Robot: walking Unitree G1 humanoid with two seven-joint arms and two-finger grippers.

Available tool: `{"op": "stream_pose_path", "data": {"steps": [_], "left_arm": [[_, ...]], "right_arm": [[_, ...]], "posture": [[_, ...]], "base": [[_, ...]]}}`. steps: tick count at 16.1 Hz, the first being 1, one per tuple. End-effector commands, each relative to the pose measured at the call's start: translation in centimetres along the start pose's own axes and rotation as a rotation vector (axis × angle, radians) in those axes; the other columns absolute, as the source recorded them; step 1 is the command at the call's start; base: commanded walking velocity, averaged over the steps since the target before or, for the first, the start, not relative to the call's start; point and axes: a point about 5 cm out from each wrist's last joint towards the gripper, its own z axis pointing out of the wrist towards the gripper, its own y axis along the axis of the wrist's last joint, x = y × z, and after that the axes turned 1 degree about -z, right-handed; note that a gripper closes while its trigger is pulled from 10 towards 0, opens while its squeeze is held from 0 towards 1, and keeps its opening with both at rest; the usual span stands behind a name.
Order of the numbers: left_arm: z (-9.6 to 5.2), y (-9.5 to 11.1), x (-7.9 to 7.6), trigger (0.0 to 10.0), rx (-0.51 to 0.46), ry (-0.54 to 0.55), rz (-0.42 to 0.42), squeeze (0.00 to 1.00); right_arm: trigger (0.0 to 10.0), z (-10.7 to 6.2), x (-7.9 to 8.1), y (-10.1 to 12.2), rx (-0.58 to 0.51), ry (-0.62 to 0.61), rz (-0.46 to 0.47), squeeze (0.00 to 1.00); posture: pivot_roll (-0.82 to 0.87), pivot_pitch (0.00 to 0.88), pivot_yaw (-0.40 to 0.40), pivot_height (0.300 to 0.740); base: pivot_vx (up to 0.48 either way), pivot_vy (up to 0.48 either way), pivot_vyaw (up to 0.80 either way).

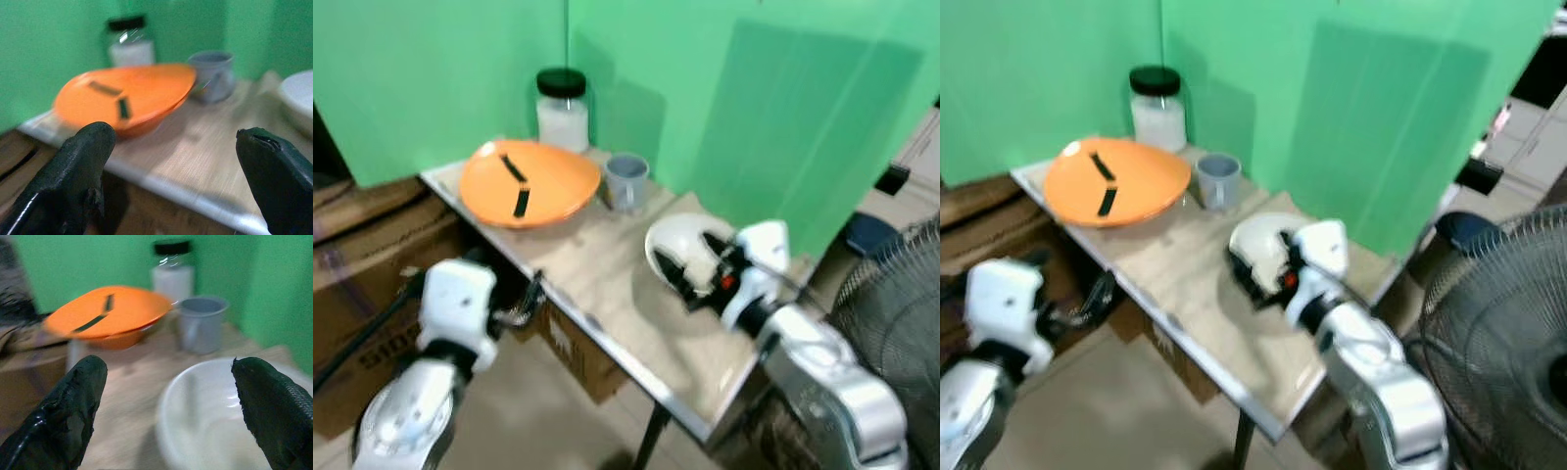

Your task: Setting the table

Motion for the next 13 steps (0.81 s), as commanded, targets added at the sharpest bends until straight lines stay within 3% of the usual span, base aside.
{"op": "stream_pose_path", "data": {"steps": [1,3,4,5,8,10,12,13], "left_arm": [[0.4,-0.3,-0.8,10.0,0.005,-0.068,-0.007,0.81],[1.0,-0.2,-0.9,10.0,-0.007,-0.112,0.016,0.78],[1.5,-0.1,-1.1,10.0,-0.013,-0.171,0.011,0.66],[1.8,-0.1,-1.4,10.0,-0.014,-0.223,0.008,0.66],[1.9,0.1,-3.0,10.0,-0.01,-0.441,-0.029,0.48],[1.9,0.4,-3.3,10.0,-0.024,-0.484,-0.038,0.47],[1.4,0.5,-4.0,10.0,-0.016,-0.568,-0.072,0.45],[1.4,0.5,-4.0,10.0,-0.016,-0.568,-0.072,0.45]], "right_arm": [[10.0,-0.3,-1.2,-0.1,0.011,-0.062,0.005,0.0],[10.0,0.2,-1.5,0.3,-0.001,-0.085,0.034,0.0],[10.0,1.2,-2.3,0.7,-0.005,-0.14,0.066,1.0],[10.0,1.9,-2.8,0.9,-0.004,-0.175,0.083,1.0],[10.0,3.6,-5.3,1.4,0.066,-0.291,0.08,1.0],[10.0,3.8,-6.3,1.5,0.116,-0.317,0.049,1.0],[10.0,4.3,-7.3,0.3,0.25,-0.336,0.054,1.0],[10.0,4.3,-7.3,0.3,0.25,-0.336,0.054,1.0]], "posture": [[0.1,0.0,-0.013,0.74],[0.1,0.0,-0.01,0.74],[0.09,0.0,0.001,0.74],[0.09,0.0,0.003,0.74],[0.09,0.0,-0.001,0.74],[0.09,0.0,-0.003,0.74],[0.09,0.0,-0.006,0.74],[0.09,0.0,-0.006,0.74]], "base": [[0.0,0.0,0.0],[0.0,0.0,0.0],[0.0,0.0,0.0],[0.0,0.0,0.0],[0.0,0.0,0.0],[0.0,0.0,0.0],[0.0,0.0,0.0],[0.0,0.0,0.0]]}}
